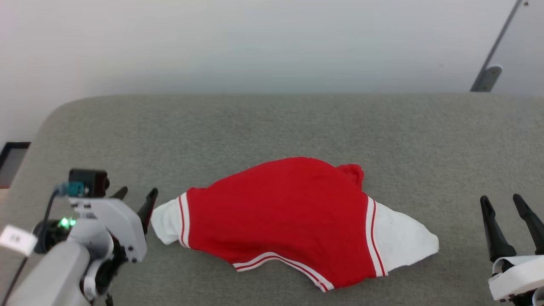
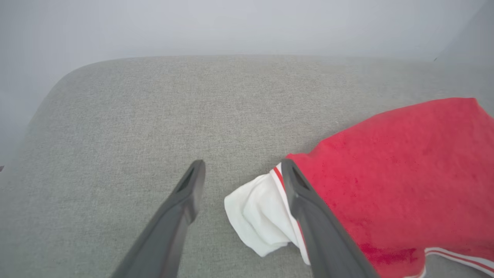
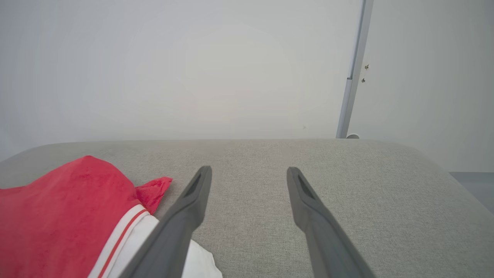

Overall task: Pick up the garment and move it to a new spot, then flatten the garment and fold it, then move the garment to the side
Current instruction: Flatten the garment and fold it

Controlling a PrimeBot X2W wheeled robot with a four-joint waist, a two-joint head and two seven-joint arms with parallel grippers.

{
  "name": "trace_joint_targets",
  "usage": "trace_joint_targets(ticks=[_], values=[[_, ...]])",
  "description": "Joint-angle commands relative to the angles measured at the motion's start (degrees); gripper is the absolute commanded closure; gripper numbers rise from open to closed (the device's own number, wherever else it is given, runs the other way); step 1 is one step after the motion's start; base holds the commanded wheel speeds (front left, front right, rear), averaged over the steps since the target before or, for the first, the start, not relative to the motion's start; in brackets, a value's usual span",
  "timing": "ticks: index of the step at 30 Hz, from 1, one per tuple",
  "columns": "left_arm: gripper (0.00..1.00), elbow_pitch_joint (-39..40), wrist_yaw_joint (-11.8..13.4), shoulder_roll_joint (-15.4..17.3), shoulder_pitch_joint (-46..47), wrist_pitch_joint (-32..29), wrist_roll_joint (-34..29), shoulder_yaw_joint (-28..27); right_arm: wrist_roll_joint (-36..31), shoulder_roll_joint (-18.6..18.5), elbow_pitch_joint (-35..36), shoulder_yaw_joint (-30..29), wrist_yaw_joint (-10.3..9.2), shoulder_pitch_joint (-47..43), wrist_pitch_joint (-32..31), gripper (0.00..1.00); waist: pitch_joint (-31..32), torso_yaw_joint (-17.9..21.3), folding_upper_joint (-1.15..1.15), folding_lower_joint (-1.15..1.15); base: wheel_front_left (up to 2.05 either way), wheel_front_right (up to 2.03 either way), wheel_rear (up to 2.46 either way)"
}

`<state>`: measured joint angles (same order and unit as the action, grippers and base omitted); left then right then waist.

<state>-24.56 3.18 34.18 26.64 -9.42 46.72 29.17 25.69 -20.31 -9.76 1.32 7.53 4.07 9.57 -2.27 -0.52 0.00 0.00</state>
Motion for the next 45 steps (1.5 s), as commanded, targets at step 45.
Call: trace_joint_targets(ticks=[45], values=[[0.00, 22.2, 9.3, 0.3, -14.6, 15.2, -3.3, -2.1, 7.5, -4.7, -6.3, 6.1, -0.07, -0.3, -18.9, 0.00, -1.9, -9.9, 0.00, 0.00, 0.00, 0.00, 0.00]])
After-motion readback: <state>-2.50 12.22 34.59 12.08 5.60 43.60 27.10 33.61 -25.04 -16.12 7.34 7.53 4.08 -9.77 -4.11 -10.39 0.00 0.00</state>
